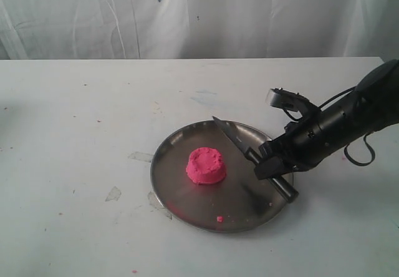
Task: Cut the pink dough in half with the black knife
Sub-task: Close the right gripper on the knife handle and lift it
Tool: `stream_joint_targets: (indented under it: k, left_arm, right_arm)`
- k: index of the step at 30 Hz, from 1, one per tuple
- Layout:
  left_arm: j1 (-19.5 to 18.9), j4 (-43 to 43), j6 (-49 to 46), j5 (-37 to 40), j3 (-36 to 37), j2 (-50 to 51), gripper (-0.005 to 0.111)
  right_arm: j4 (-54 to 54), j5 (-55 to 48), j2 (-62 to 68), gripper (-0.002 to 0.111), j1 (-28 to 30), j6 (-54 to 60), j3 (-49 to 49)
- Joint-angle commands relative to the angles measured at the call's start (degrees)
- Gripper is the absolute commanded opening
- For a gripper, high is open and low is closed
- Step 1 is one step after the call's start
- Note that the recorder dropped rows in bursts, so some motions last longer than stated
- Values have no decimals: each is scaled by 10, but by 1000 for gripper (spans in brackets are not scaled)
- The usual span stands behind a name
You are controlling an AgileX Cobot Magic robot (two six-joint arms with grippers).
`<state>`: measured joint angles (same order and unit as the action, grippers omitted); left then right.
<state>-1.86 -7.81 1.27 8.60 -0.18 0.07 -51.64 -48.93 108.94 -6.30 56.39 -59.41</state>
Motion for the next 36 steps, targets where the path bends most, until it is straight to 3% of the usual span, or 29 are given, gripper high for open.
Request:
stream_joint_targets:
  k: [1, 24, 30, 36]
  left_arm:
    - [-2, -6, 0, 0, 2, -1, 0]
    - [-2, -6, 0, 0, 2, -1, 0]
    - [-2, -6, 0, 0, 2, -1, 0]
    - [-2, -6, 0, 0, 2, -1, 0]
  right_arm:
    - [-2, -1, -18, 0, 1, 1, 2]
    - [-19, 33, -90, 0, 1, 37, 33]
    - [196, 109, -96, 0, -7, -185, 33]
    - [314, 130, -109, 0, -43, -278, 33]
